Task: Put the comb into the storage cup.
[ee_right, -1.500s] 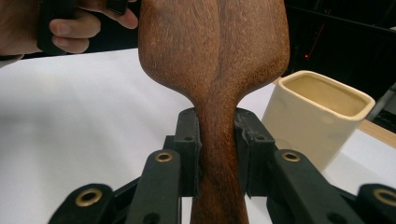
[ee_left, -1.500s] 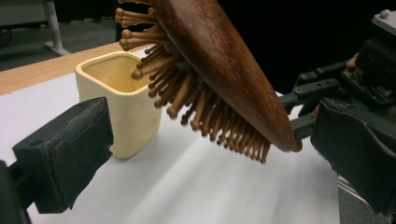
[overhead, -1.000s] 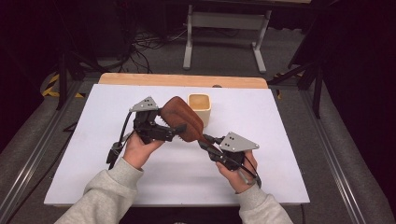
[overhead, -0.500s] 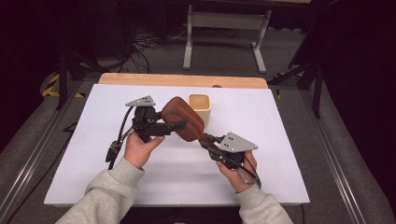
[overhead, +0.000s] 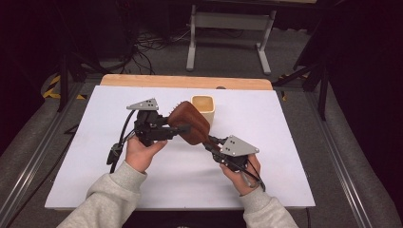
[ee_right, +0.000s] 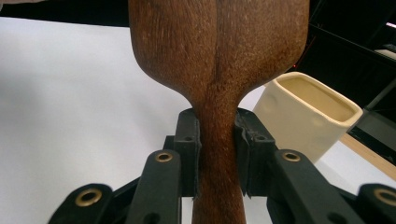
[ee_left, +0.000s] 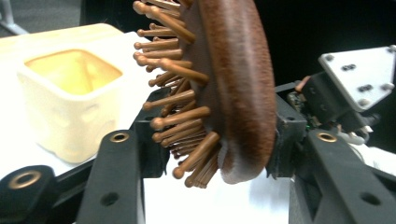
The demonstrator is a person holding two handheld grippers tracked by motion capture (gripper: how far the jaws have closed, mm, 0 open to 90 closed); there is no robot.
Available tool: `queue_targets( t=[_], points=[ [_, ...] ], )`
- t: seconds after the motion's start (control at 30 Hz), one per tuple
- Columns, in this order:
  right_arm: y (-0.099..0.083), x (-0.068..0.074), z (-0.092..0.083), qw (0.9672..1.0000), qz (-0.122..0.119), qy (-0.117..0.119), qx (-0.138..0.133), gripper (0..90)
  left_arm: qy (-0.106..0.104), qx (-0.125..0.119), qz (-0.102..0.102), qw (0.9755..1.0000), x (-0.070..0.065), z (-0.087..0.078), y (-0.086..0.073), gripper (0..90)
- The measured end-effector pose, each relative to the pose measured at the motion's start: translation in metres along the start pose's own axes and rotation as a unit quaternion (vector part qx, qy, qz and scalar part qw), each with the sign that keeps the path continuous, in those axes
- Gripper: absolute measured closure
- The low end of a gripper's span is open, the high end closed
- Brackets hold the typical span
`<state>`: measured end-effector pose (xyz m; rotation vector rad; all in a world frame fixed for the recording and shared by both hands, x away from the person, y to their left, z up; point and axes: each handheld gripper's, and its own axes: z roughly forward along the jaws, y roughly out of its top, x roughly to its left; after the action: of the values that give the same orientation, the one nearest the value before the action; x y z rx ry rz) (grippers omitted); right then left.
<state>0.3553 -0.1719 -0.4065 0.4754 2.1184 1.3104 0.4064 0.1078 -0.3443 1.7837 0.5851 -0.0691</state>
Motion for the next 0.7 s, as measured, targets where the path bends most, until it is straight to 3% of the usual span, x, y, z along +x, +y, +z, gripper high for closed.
queue_targets(
  t=[0.37, 0.57, 0.7],
  points=[
    [0.002, -0.001, -0.001, 0.9997, -0.009, 0.004, -0.023, 71.6, 0.006, -0.003, 0.026, 0.9996, -0.014, -0.005, 0.009, 59.0],
    [0.004, -0.005, -0.005, 0.9993, 0.01, 0.0, -0.035, 51.6, 0.021, 0.001, 0.056, 0.9982, -0.023, -0.01, 0.023, 59.6],
    [0.002, -0.012, -0.007, 0.9987, 0.02, -0.007, -0.047, 32.3, 0.036, 0.003, 0.069, 0.997, -0.028, -0.013, 0.033, 59.4]
  ],
)
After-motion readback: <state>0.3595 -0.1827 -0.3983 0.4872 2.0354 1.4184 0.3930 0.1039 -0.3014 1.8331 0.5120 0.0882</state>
